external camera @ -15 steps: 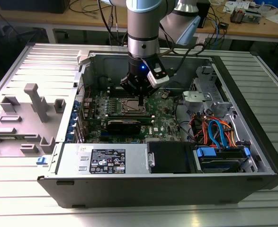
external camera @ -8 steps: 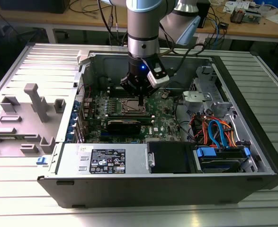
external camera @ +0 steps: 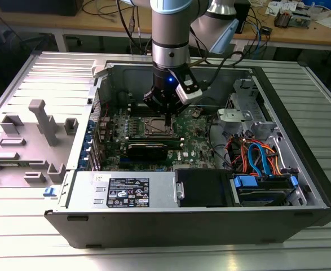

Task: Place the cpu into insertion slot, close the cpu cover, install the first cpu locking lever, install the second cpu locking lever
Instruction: 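Install the second cpu locking lever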

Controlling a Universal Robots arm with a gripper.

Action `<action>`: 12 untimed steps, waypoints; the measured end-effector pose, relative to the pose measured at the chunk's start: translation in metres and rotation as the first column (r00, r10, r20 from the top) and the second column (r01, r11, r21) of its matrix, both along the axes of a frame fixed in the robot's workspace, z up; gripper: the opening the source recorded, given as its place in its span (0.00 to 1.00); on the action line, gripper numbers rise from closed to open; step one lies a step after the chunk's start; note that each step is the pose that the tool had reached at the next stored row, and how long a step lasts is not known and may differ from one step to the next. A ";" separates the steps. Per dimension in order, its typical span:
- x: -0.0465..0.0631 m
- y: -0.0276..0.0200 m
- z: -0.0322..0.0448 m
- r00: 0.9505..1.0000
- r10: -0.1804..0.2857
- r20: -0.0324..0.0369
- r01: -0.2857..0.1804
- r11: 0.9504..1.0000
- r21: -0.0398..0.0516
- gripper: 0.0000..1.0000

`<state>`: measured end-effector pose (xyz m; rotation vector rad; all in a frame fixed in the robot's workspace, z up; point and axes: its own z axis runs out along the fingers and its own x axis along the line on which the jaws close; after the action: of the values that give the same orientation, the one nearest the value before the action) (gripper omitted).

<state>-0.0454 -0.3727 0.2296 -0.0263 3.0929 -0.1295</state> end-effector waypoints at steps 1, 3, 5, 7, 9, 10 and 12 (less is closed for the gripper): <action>0.000 0.0000 0.0000 1.000 0.000 0.000 0.000 1.000 0.000 0.11; 0.000 0.0000 0.0000 1.000 0.000 0.000 0.000 1.000 0.000 0.11; 0.000 0.0000 0.0000 1.000 0.000 0.000 0.000 1.000 0.000 0.11; 0.000 -0.0001 0.0010 1.000 0.000 0.000 0.000 1.000 0.000 0.11; 0.000 0.0000 0.0023 1.000 0.000 0.000 0.000 1.000 0.000 0.11; 0.000 0.0000 0.0024 1.000 0.000 0.000 0.000 1.000 0.000 0.11; 0.000 -0.0026 0.0025 1.000 0.000 0.000 0.000 1.000 0.000 0.11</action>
<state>-0.0454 -0.3753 0.2321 -0.0263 3.0929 -0.1295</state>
